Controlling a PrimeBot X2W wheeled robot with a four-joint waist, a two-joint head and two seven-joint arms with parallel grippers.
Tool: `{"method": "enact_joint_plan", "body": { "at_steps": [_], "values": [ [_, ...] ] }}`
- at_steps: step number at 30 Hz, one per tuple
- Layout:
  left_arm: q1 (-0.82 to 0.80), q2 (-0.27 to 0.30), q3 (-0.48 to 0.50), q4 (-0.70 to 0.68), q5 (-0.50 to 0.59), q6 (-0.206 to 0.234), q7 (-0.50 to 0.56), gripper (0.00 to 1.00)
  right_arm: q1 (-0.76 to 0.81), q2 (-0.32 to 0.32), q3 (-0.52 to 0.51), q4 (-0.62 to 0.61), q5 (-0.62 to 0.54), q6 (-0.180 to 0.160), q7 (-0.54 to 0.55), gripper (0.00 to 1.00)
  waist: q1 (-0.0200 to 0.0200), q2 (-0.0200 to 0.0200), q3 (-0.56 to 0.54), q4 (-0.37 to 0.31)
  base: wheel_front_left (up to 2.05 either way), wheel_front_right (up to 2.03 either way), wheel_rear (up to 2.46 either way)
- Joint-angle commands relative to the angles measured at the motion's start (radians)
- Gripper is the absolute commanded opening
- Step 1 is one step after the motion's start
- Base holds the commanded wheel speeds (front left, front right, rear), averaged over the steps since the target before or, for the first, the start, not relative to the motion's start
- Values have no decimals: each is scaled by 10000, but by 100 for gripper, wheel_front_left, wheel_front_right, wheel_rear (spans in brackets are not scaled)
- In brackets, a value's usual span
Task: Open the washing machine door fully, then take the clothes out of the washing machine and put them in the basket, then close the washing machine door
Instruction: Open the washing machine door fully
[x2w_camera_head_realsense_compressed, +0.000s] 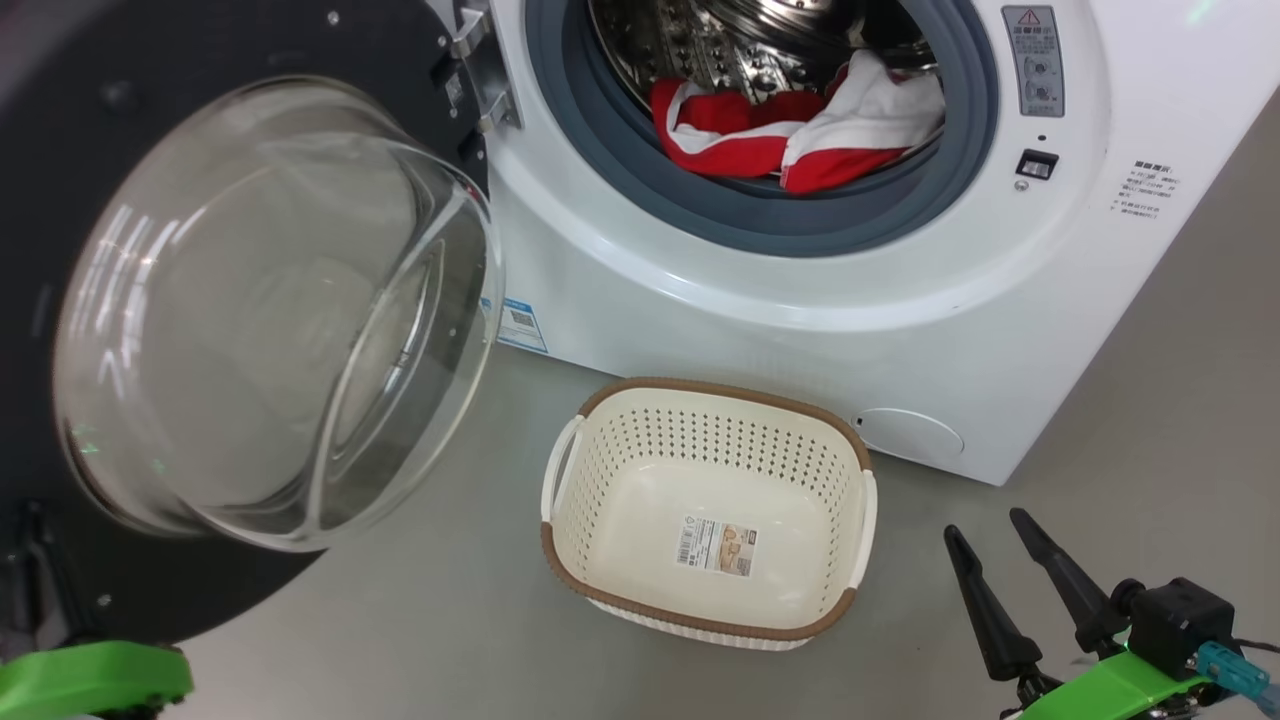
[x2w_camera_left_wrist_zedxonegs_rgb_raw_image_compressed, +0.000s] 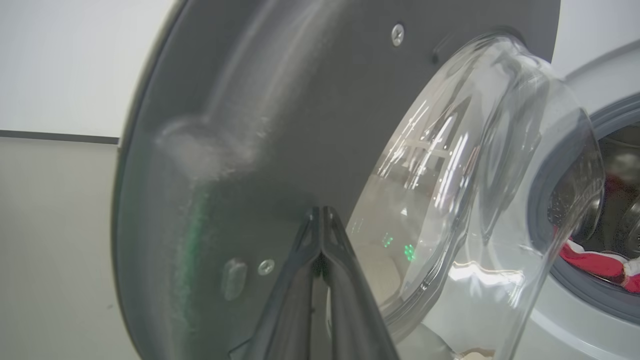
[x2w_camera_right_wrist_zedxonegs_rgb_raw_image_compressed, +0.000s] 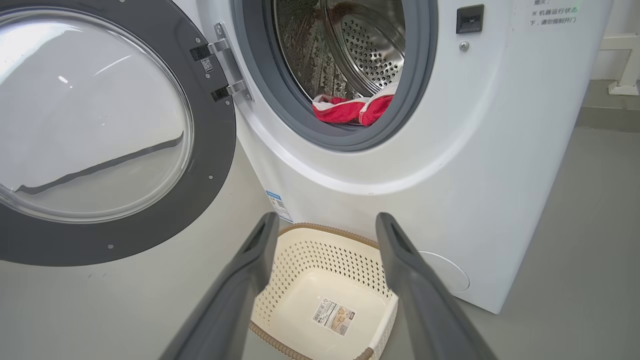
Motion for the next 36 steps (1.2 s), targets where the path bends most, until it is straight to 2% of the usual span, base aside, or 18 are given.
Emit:
{"method": "enact_joint_plan", "body": {
  "at_steps": [1, 18, 29, 36],
  "values": [
    [-543, 336, 625, -66, 143, -89, -120, 0, -349, -220, 205, -231, 54, 65, -134, 100, 0, -1, 127, -79, 0, 0, 0],
    [-2636, 747, 2810, 1518, 971, -402, -120, 0, -849, -675, 213, -523, -1, 65, -134, 100, 0, -1, 1243, -450, 0, 0, 0],
    [-3383, 1039, 3744, 2323, 1321, -681, -120, 0, -971, -753, 183, -527, -3, 65, -134, 100, 0, -1, 1429, -610, 0, 0, 0],
    [-3516, 1078, 4007, 2549, 1558, -891, -120, 0, -933, -662, 169, -483, 1, 65, -134, 100, 0, -1, 1302, -575, 0, 0, 0]
  ]
}}
